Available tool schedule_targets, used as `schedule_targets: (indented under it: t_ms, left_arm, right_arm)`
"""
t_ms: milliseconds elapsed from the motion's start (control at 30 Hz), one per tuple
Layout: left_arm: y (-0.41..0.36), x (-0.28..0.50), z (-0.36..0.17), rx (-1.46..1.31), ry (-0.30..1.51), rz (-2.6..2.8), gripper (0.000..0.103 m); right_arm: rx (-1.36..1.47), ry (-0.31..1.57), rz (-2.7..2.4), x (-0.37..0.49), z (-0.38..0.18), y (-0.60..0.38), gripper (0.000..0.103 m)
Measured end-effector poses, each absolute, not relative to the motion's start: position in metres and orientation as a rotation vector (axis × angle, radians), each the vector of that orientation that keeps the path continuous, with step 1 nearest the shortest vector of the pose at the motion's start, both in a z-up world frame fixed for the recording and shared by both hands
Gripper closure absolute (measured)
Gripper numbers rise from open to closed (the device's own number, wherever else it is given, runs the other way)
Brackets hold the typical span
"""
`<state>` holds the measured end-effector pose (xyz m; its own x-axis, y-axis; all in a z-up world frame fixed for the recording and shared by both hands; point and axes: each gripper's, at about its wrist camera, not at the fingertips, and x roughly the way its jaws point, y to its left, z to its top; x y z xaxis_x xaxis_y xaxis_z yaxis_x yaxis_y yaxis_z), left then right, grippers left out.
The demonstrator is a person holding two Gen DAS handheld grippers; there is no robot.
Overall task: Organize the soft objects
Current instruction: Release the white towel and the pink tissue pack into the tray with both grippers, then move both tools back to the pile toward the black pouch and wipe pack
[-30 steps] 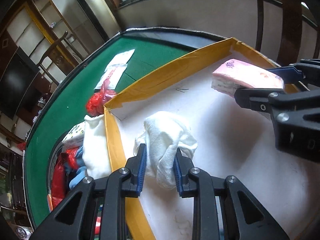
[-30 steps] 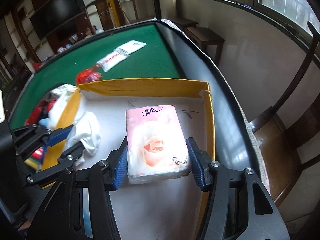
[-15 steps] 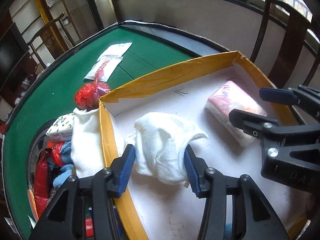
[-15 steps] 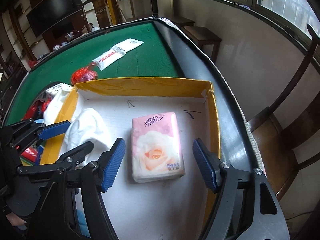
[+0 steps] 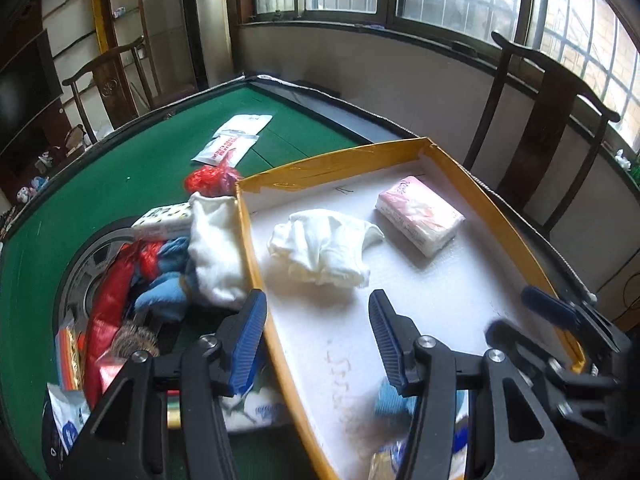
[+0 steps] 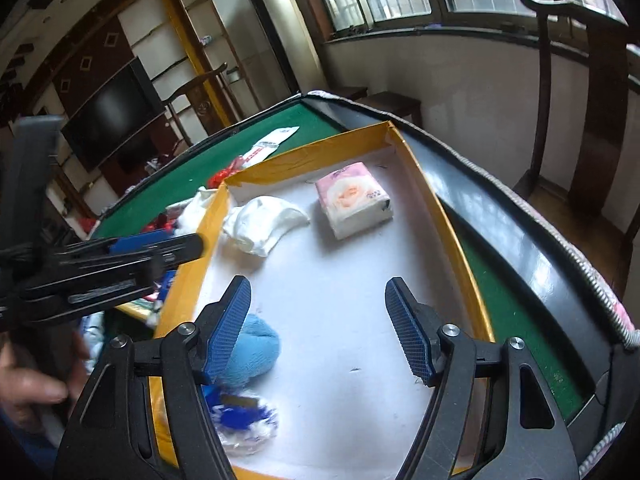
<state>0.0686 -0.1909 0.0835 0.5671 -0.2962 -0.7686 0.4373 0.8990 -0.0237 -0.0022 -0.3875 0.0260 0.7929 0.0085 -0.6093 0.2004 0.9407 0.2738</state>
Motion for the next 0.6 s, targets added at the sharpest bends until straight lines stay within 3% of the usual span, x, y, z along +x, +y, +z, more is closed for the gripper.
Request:
schedule_targets:
  t_ms: [433,600]
  left_arm:
    - [-0.116,0.030,0.102,0.075,0.783,-0.416,0.049]
    - [-0.076,0.013,0.110,0.015,0.728,-0.380,0.039]
  right_arm:
    - [0.397,0.683,-0.149,0.016,0.034,-0.424,0.032]
    - [0.353,0.662,0.006,0.000,0.053,-0.374,0.032]
